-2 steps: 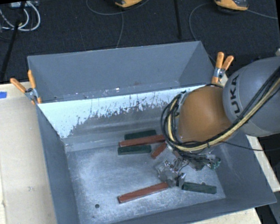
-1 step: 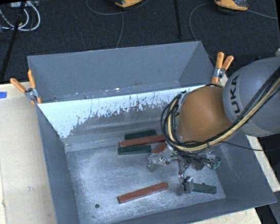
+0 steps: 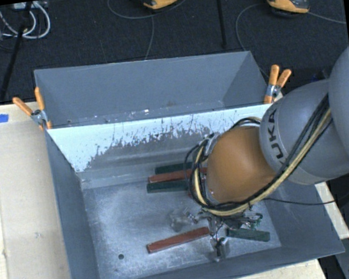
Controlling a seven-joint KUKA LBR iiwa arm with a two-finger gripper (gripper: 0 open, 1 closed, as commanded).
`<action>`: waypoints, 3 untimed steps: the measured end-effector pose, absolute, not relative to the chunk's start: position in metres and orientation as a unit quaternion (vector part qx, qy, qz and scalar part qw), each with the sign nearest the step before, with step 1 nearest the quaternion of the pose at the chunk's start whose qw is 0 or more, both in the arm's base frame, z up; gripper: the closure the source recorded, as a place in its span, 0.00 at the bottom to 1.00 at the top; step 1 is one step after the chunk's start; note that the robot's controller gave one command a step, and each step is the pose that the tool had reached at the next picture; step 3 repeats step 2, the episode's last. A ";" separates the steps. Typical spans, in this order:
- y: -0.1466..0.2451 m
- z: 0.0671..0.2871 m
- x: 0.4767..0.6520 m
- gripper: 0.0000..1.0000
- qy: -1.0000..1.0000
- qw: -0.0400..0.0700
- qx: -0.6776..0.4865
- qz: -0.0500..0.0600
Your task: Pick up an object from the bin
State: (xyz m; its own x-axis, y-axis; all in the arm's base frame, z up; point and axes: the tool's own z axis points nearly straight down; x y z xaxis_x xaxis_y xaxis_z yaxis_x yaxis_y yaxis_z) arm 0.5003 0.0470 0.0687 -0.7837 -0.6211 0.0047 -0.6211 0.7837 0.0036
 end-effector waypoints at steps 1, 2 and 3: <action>0.045 0.070 0.503 1.00 -0.945 0.000 0.327 0.000; 0.065 0.225 0.514 1.00 -0.945 -0.005 0.328 0.000; 0.065 0.225 0.514 1.00 -0.945 -0.005 0.328 0.000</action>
Offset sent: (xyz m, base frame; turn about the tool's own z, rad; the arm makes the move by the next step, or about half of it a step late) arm 0.0000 0.0000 0.0000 0.0000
